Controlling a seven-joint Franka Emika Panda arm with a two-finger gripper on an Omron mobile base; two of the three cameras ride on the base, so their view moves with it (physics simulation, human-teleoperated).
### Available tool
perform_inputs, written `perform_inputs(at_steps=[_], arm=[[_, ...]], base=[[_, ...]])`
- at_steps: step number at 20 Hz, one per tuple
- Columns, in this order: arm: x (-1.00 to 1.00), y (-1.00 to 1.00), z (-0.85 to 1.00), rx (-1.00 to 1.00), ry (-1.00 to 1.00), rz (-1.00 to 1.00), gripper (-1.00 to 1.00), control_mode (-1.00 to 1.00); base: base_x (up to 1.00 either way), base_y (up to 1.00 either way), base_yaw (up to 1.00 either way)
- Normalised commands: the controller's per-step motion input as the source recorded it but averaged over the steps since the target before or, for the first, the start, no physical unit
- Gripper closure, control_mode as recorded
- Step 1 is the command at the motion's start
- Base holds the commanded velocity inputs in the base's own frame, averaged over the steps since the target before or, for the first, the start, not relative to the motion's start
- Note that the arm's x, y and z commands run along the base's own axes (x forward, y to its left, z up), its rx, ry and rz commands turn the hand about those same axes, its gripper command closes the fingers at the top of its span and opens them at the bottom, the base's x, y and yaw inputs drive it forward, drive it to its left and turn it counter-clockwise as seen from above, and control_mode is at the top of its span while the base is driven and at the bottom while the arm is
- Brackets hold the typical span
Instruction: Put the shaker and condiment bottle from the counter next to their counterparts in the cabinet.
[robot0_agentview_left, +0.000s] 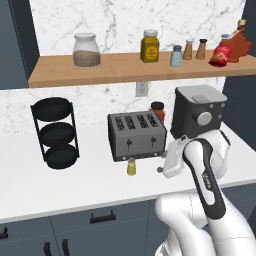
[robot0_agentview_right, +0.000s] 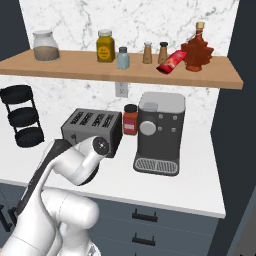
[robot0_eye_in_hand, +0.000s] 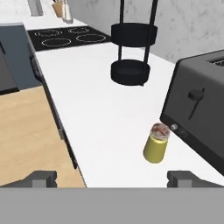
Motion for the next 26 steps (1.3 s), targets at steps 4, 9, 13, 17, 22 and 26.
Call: perform_inputs(at_steps=[4,9,13,17,22,26], arm=[[0.21,0.18,-0.88,0.00,-0.16,-0.01,-1.00,-1.00],[0.10,0.09,-0.87,0.00,-0.13,0.00,-1.00,-1.00],[0.00,0.15,-0.59,0.02,-0.10,-0.02,-1.00,-1.00],[0.00,0.35,-0.64,0.02,-0.08,-0.07,-1.00,-1.00],[0.00,0.40,-0.69,0.01,-0.07,-0.08,-1.00,-1.00],[0.00,0.33,-0.75,0.01,-0.06,-0.05,-1.00,-1.00]], base=[[0.00,0.00,0.00],[0.00,0.00,0.00],[0.00,0.00,0.00],[0.00,0.00,0.00],[0.00,0.00,0.00],[0.00,0.00,0.00]])
